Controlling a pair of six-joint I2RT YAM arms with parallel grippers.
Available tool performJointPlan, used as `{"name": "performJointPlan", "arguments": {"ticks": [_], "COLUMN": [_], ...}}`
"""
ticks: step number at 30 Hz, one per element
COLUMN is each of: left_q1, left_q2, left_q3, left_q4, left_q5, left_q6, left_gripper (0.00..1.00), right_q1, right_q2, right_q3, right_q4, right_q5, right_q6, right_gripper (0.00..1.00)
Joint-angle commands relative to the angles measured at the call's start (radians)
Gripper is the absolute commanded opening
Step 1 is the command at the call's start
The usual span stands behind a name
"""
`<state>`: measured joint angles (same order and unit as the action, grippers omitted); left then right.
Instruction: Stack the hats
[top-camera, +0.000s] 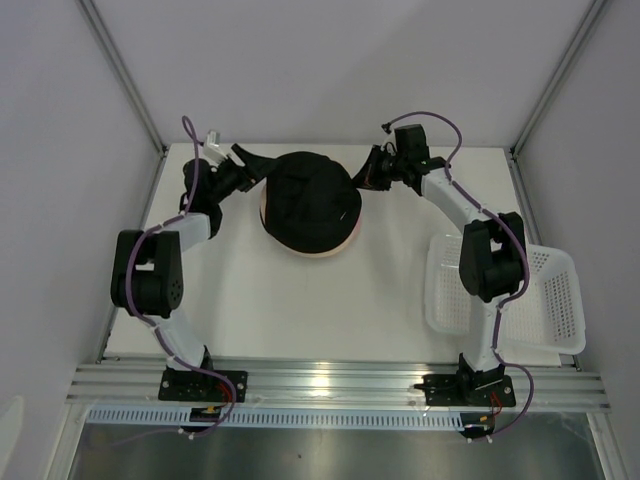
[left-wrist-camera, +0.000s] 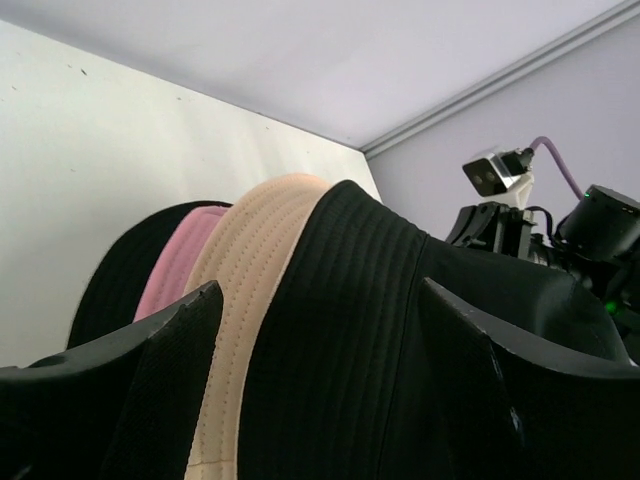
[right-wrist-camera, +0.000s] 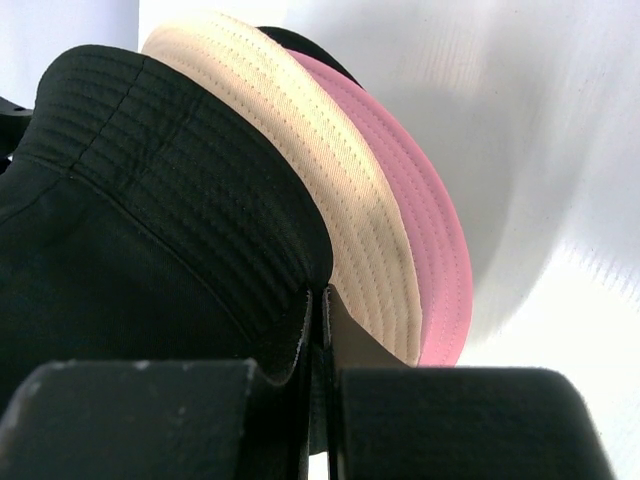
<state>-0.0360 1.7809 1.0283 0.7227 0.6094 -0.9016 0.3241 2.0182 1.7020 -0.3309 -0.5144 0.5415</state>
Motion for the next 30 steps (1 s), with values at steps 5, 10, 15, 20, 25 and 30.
{"name": "performJointPlan", "arguments": {"ticks": [5, 10, 15, 20, 25, 30], "left_q1": [0.002, 0.002, 0.002, 0.001, -0.001, -0.001], "left_q2": [0.048, 0.068, 0.049, 0.012, 0.012, -0.011], "left_q3": [0.033, 0.042, 0.049, 0.032, -0.042, -0.204], "left_q4": [0.139, 0.172, 0.066, -0.138, -0.252, -0.143], "left_q5": [0.107, 0.118, 0.075, -0.103, -0.183, -0.166], "left_q6": [-0.052, -0.074, -0.048, -0.019, -0.011, -0.06], "left_gripper": [0.82, 0.53, 0.01, 0.01, 0.01, 0.01], "right_q1": [0.01, 0.01, 0.007, 0.007, 0.006, 0.006], "right_q2": [0.02, 0.02, 0.025, 0.037, 0.036, 0.011], "right_q3": [0.051, 0.051, 0.053, 0.048, -0.01, -0.099], "right_q4": [0.021, 0.016, 0.016, 0.004, 0.027, 0.079], "right_q5": [-0.035, -0.03, -0.021, 0.01, 0.068, 0.103], "right_q6": [0.0, -0.005, -0.006, -0.003, -0.014, -0.005], "right_gripper": [0.0, 0.0, 0.0, 0.0, 0.0, 0.0]}}
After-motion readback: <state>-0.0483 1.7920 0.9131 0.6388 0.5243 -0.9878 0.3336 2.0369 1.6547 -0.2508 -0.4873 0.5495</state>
